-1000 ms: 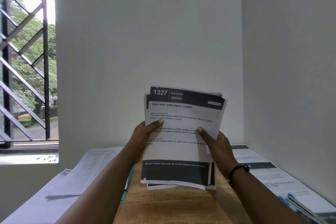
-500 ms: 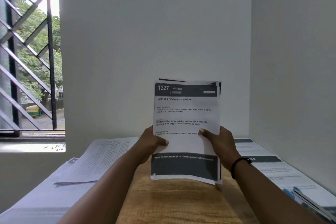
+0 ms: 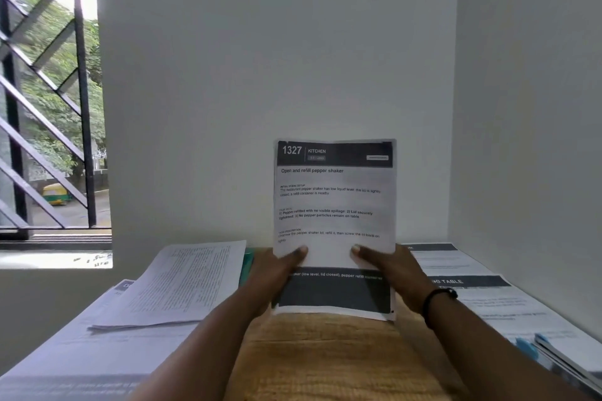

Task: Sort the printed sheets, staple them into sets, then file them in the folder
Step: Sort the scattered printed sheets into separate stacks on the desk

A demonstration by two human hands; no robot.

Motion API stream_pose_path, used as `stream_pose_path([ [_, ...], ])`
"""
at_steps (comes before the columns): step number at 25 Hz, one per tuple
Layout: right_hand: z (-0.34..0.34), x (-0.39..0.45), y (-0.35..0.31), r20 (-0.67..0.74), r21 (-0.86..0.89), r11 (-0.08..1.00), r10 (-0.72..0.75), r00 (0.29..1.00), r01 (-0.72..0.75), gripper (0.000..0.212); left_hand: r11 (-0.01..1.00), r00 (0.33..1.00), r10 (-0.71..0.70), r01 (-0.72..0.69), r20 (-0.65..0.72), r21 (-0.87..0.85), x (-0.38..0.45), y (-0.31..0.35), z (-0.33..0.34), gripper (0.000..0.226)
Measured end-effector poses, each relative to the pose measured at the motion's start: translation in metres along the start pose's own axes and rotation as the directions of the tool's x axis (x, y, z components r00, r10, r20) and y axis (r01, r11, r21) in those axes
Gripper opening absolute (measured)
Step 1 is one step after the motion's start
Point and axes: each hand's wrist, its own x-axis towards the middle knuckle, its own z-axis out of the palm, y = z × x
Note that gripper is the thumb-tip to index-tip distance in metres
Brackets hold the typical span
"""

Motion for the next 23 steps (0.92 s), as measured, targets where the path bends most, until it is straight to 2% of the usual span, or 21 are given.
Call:
stream_pose_path([
  [3, 0.010, -0.002, 0.025, -0.027, -0.200, 0.976, 0.080, 0.996, -0.084, 0.026, 0.996, 1.000, -0.031, 0.030, 0.004, 0.082, -0.005, -0.017, 0.006, 0.026],
  [4, 0.012, 0.000, 0.030, -0.036, -0.263, 0.960, 0.091, 0.995, -0.097, 0.021, 0.996, 0.999, -0.037, 0.036, 0.012, 0.081, -0.004, -0.019, 0.006, 0.026],
  [6, 0.013, 0.005, 0.036, -0.063, -0.330, 0.939, 0.081, 0.995, -0.097, 0.025, 0.990, 0.998, -0.057, 0.053, 0.024, 0.129, -0.002, -0.024, 0.003, 0.032],
  [8, 0.014, 0.009, 0.038, -0.118, -0.450, 0.885, 0.073, 0.990, -0.119, 0.040, 0.972, 0.996, -0.085, 0.085, -0.012, 0.220, 0.002, -0.028, 0.002, 0.036],
  [9, 0.014, 0.010, 0.041, -0.131, -0.560, 0.817, 0.076, 0.988, -0.137, 0.047, 0.957, 0.994, -0.103, 0.109, -0.038, 0.269, 0.003, -0.030, 0.003, 0.036],
  [11, 0.015, 0.011, 0.044, -0.124, -0.774, 0.607, 0.137, 0.983, -0.182, 0.059, 0.925, 0.990, -0.123, 0.140, -0.072, 0.352, 0.004, -0.032, 0.006, 0.033],
  [12, 0.015, 0.009, 0.043, -0.122, -0.831, 0.520, 0.174, 0.977, -0.197, 0.057, 0.914, 0.991, -0.106, 0.129, -0.081, 0.384, 0.006, -0.033, 0.006, 0.036],
  [15, 0.014, 0.010, 0.044, -0.074, -0.913, 0.380, 0.203, 0.976, -0.148, 0.035, 0.842, 0.995, -0.040, 0.082, -0.091, 0.532, 0.010, -0.037, 0.011, 0.035],
  [19, 0.012, 0.010, 0.045, -0.070, -0.937, 0.325, 0.182, 0.981, -0.127, 0.029, 0.767, 0.993, -0.037, 0.100, -0.112, 0.634, 0.012, -0.034, 0.018, 0.078],
  [21, 0.012, 0.009, 0.046, -0.076, -0.940, 0.318, 0.159, 0.984, -0.124, 0.028, 0.726, 0.996, 0.011, 0.052, -0.086, 0.686, 0.012, -0.033, 0.017, 0.068],
  [23, 0.012, 0.008, 0.048, -0.068, -0.944, 0.310, 0.140, 0.988, -0.109, 0.029, 0.644, 0.997, -0.030, 0.074, -0.071, 0.762, 0.010, -0.033, 0.015, 0.054],
])
